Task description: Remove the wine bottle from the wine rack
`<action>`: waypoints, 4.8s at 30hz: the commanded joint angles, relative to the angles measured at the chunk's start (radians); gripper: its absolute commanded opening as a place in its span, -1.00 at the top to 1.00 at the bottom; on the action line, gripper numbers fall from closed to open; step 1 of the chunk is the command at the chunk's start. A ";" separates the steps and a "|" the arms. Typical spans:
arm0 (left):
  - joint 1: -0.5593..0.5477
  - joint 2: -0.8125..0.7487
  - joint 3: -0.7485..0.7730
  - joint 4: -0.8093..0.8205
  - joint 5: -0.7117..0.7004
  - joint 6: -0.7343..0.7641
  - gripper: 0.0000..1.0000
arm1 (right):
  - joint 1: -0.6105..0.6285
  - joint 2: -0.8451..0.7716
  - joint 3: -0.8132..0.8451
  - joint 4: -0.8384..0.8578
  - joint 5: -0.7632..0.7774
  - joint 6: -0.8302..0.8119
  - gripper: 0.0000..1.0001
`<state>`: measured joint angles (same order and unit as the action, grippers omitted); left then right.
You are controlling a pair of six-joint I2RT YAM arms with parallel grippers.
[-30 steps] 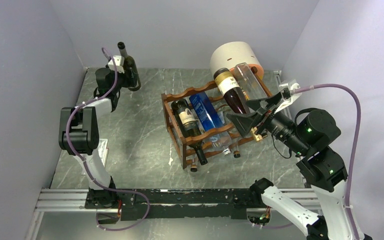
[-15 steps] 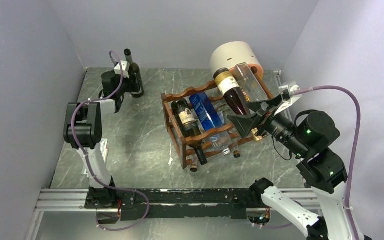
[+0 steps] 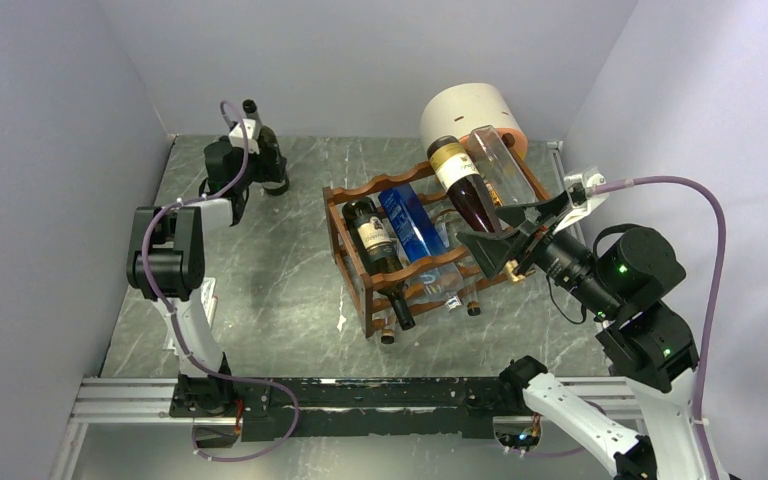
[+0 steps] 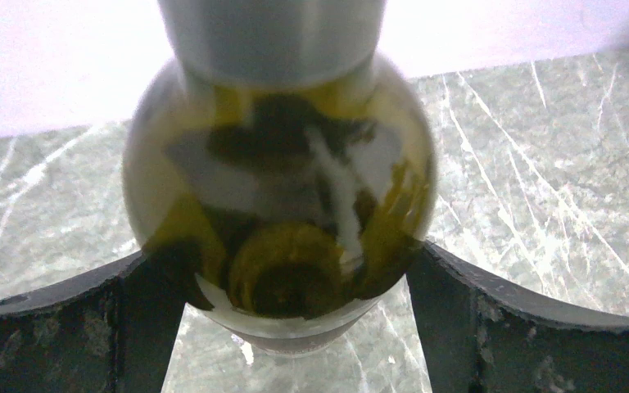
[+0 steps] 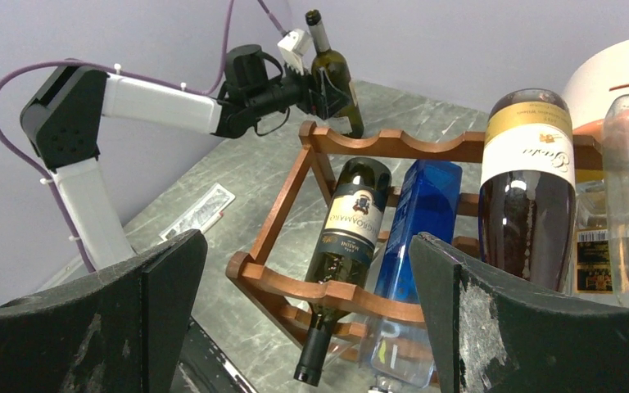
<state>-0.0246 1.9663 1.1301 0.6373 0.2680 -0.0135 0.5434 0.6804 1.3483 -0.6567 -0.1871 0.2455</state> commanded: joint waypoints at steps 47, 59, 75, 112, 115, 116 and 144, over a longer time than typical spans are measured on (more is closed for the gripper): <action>-0.193 -1.050 -0.308 -0.300 0.185 0.006 -0.81 | 0.004 0.536 0.025 -0.263 0.604 -0.198 -0.73; -0.197 -1.044 -0.302 -0.316 0.179 0.015 -0.79 | 0.002 0.505 -0.087 -0.078 0.562 -0.320 -0.68; -0.236 -1.043 -0.302 -0.332 0.145 0.053 -0.77 | -0.025 0.558 -0.074 -0.041 0.528 -0.305 -0.28; -0.262 -1.002 -0.291 -0.340 0.152 0.047 -0.72 | -0.025 0.493 0.140 0.075 0.130 0.032 1.00; -0.263 -1.002 -0.290 -0.339 0.149 0.045 -0.72 | -0.025 0.509 0.152 0.082 0.066 0.088 1.00; -0.264 -1.001 -0.290 -0.337 0.149 0.044 -0.71 | -0.025 0.513 0.149 0.090 0.051 0.106 1.00; -0.759 -1.166 -0.439 -0.142 0.149 0.437 -0.82 | -0.041 0.574 0.155 0.147 -0.033 0.607 1.00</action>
<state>-0.6464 0.7956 0.6506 0.5056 0.4637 0.2138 0.5163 1.2881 1.4067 -0.7788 -0.1738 0.7025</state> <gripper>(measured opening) 0.904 0.708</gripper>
